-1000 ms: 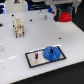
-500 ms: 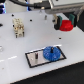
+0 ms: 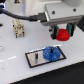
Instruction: Insert the blue gear onto the right peg, followed by the red gear
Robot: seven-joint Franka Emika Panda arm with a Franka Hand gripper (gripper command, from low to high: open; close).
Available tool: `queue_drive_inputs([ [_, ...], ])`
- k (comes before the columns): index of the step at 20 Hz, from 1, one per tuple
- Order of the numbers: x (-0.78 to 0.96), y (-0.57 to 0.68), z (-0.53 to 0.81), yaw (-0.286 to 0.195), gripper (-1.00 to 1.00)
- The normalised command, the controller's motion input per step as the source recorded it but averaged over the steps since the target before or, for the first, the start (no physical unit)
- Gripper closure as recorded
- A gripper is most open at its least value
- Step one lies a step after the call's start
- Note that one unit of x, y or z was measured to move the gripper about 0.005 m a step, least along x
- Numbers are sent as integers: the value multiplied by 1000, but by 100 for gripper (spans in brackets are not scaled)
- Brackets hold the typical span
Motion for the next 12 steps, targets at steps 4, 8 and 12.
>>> queue_drive_inputs([
  [4, 328, -225, -55, 0, 100],
  [8, 256, -203, -74, 0, 100],
  [12, 157, -148, -118, 0, 100],
])
